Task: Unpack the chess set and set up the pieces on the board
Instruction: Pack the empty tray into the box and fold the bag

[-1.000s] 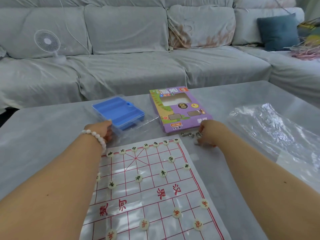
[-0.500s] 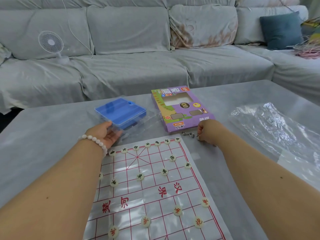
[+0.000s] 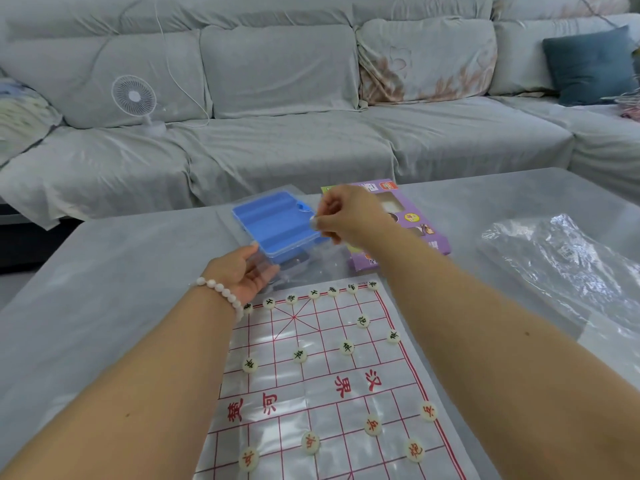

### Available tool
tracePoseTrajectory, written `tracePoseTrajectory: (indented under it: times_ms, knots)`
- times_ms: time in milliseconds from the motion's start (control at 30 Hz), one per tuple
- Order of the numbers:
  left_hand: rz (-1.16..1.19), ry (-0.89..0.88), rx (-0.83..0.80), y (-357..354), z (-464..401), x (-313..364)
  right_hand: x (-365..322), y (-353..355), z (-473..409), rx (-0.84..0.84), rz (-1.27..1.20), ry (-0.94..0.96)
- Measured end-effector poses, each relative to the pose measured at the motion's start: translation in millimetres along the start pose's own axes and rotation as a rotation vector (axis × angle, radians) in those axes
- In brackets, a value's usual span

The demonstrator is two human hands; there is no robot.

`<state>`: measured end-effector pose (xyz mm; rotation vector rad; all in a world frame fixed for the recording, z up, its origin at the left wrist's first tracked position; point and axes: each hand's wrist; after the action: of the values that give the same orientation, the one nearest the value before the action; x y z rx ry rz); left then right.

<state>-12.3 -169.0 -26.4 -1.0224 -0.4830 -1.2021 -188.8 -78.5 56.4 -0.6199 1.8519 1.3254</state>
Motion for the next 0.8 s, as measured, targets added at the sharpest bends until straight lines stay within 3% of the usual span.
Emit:
tracePoseTrajectory:
  times_ms: [200, 333, 400, 467, 533, 667, 800]
  knots:
    - [0.045, -0.011, -0.047, -7.3, 12.7, -3.6, -7.1, -53.5, -2.1, -0.221, 0.24, 0.058]
    - [0.101, 0.008, -0.081, -2.7, 12.7, -1.5, 4.9, -5.8, 0.2, 0.002, 0.186, 0.007]
    - [0.114, 0.021, -0.079, -1.9, 13.5, -1.5, 25.0, 28.7, -1.6, 0.073, 0.45, -0.111]
    - [0.131, 0.021, -0.074, -2.8, 13.9, -1.6, 47.2, 54.7, 2.7, -0.033, 0.802, -0.308]
    - [0.139, 0.013, -0.073, -5.5, 13.9, -2.1, 69.2, 65.2, 8.6, -0.181, 0.993, -0.461]
    - [0.122, 0.006, -0.063, -10.0, 12.8, -4.5, 100.1, 65.4, 22.6, -0.357, 1.086, -0.619]
    - [0.137, 0.025, -0.061, -11.5, 13.2, -5.3, 119.1, 56.8, 27.2, -0.361, 1.126, -0.562]
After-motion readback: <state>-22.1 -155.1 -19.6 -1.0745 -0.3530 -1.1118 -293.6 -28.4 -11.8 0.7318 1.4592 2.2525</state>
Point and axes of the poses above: each hand's wrist, its own z-axis away from the middle knuckle, its own y-axis out of the back of the hand, x = y × z, and after that the axes turned 4 degrees about x, right-handed
